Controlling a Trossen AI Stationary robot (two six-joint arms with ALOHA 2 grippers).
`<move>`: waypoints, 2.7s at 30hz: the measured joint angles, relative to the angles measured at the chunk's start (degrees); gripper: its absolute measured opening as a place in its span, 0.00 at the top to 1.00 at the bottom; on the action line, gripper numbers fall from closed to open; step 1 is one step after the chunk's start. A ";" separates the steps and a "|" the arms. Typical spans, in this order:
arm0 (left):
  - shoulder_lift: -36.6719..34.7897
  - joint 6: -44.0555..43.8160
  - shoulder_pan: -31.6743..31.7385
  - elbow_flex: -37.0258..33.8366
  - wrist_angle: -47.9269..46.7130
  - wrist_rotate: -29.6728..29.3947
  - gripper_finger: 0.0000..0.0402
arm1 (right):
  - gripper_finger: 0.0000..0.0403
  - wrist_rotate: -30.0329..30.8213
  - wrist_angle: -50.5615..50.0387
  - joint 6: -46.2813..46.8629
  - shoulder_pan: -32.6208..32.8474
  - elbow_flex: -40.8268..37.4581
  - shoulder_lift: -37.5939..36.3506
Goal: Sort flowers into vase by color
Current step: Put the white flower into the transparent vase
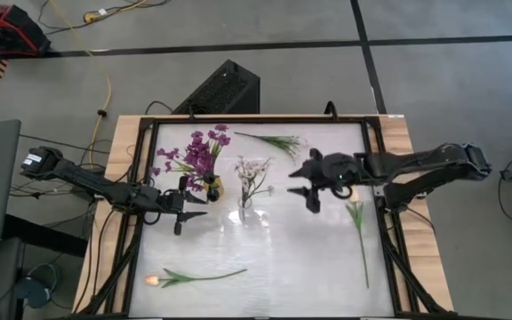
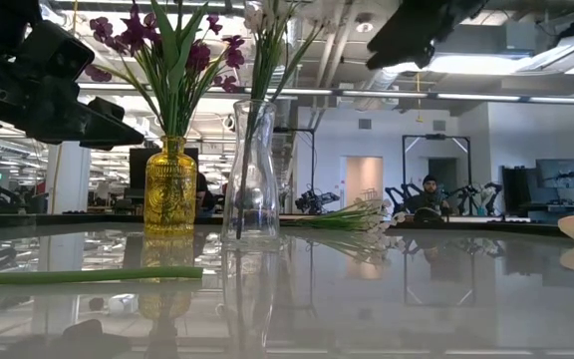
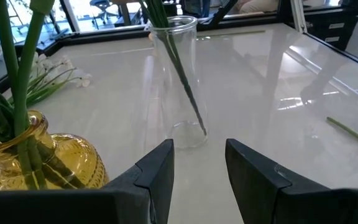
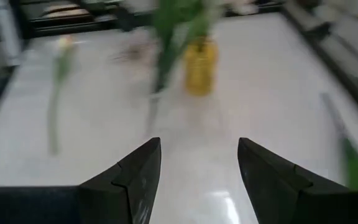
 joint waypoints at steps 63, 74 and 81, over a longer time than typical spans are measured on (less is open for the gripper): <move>0.00 -16.39 0.00 0.00 -4.12 -7.47 0.67 | 0.41 -23.96 -15.44 -31.03 -39.93 36.85 53.20; 0.02 -18.69 0.00 0.00 -4.50 -7.37 0.67 | 0.41 -22.37 -12.64 -29.71 -38.49 36.85 57.34; 0.01 -18.60 0.00 -0.02 -4.94 -7.37 0.67 | 0.47 -18.44 -15.83 -31.10 -38.24 37.09 59.41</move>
